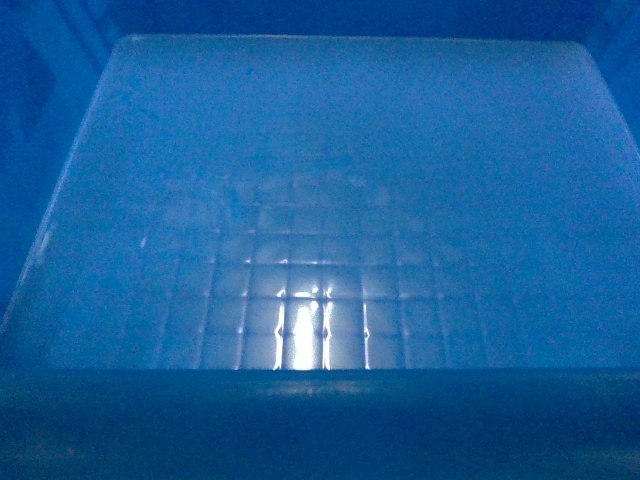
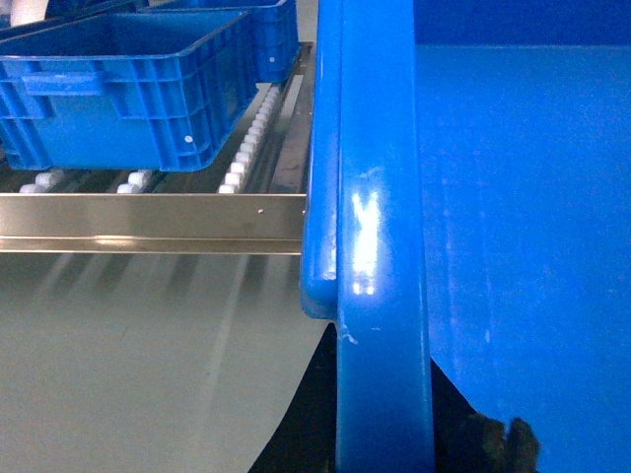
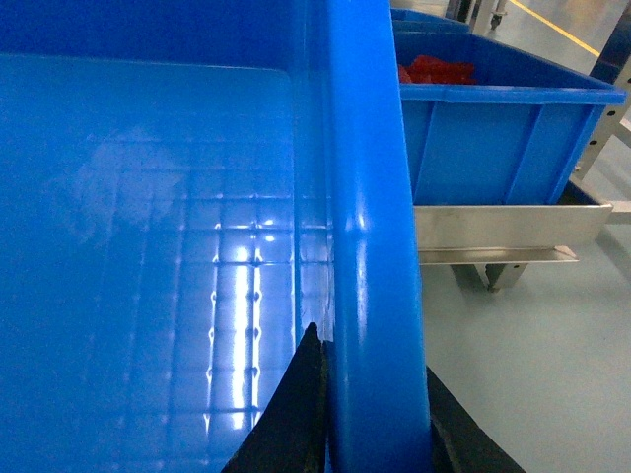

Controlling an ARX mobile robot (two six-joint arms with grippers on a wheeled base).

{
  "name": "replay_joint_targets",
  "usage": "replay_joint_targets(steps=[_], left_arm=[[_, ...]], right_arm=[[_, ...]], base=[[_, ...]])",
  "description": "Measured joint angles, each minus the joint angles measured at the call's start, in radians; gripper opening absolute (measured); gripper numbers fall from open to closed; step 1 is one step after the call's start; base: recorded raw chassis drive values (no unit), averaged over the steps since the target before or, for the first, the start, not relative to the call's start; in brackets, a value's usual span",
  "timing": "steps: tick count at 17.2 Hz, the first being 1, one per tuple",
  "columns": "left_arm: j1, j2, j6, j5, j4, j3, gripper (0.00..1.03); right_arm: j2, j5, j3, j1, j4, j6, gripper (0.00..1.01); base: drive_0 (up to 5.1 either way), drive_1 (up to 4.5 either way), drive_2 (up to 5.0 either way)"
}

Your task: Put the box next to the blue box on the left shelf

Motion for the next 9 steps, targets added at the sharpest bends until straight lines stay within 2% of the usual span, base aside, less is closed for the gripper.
replay_joint_targets(steps=[9], left_arm=[[0.0, -0.002, 0.0, 0.0, 0.002, 0.0, 0.07]], right_arm=[[-0.002, 0.0, 0.0, 0.0, 0.0, 0.0, 0.11]], base=[[0.0, 0.0, 0.0]])
